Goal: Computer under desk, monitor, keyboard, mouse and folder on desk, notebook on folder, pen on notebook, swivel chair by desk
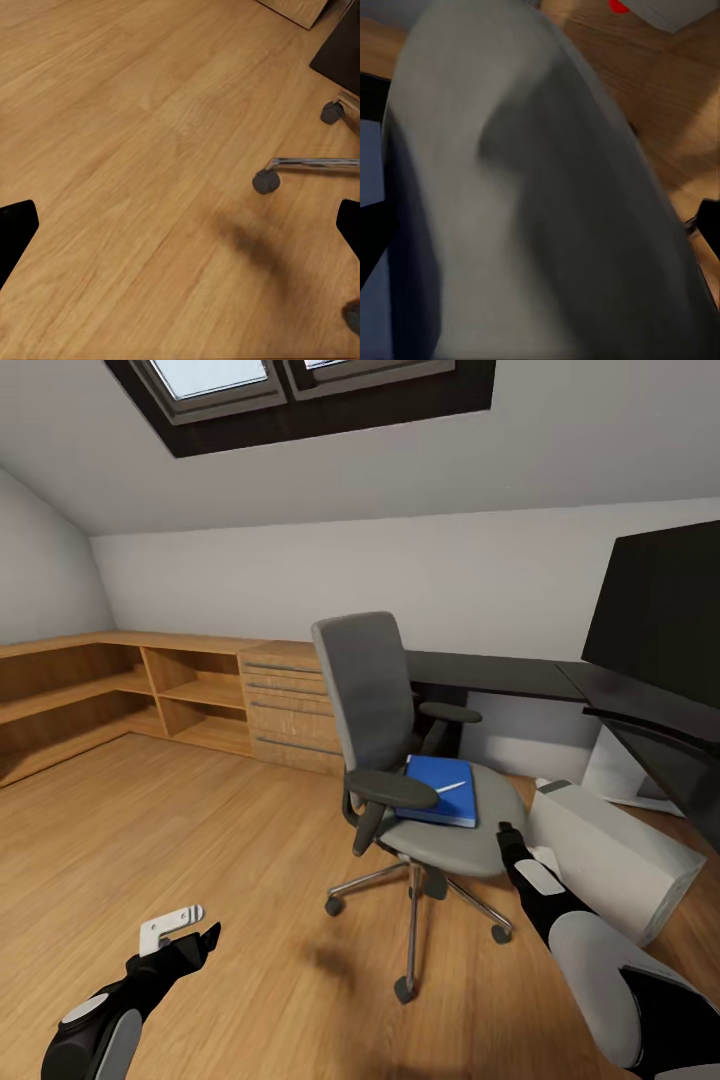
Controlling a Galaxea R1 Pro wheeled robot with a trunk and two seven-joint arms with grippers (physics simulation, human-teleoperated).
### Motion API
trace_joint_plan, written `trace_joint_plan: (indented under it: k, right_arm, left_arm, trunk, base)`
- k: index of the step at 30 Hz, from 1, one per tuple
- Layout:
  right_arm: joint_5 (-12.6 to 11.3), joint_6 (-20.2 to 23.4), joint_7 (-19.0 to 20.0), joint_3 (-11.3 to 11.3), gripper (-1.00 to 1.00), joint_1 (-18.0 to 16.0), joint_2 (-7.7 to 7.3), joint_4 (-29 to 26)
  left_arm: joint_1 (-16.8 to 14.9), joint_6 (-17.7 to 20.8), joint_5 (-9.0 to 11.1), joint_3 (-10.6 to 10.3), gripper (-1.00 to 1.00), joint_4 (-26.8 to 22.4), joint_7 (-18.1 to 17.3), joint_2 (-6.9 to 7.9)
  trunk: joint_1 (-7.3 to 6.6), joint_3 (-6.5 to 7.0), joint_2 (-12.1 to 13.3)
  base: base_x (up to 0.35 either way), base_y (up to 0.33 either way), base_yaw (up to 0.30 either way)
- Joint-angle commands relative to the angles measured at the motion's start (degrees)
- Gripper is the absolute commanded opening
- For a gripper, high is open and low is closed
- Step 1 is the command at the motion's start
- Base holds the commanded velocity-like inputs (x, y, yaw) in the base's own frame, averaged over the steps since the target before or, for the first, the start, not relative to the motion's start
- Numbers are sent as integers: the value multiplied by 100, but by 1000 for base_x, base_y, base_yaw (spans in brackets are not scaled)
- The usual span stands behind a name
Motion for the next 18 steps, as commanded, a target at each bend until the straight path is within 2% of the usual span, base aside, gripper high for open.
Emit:
trace_joint_plan:
  k: [1, 4, 9, 12, 18]
  right_arm:
    - [-60, -19, -10, 22, 100, -2, -1, -9]
    - [-64, -11, 1, 15, 100, -2, -21, -20]
    - [-54, -21, -2, 21, 100, -2, -60, -24]
    - [-52, -35, 6, 22, 100, -2, -153, 4]
    - [-53, -37, 6, 20, 100, -2, -225, 17]
  left_arm:
    - [-3, 26, 59, -7, 100, -7, 48, 2]
    - [-3, 26, 60, -13, 100, -6, 44, 2]
    - [-3, 26, 61, -13, 100, -6, 47, 2]
    - [-3, 26, 55, -13, 100, -6, 49, 2]
    - [-3, 31, 52, -13, 100, -6, 57, 2]
  trunk:
    - [-1, -6, -2]
    - [-1, -6, -2]
    - [-1, -6, -2]
    - [-1, -6, -2]
    - [-1, -6, -2]
  base:
    - [0, 0, 0]
    - [148, 0, 0]
    - [13, 0, 0]
    - [0, 0, 0]
    - [0, 0, -4]
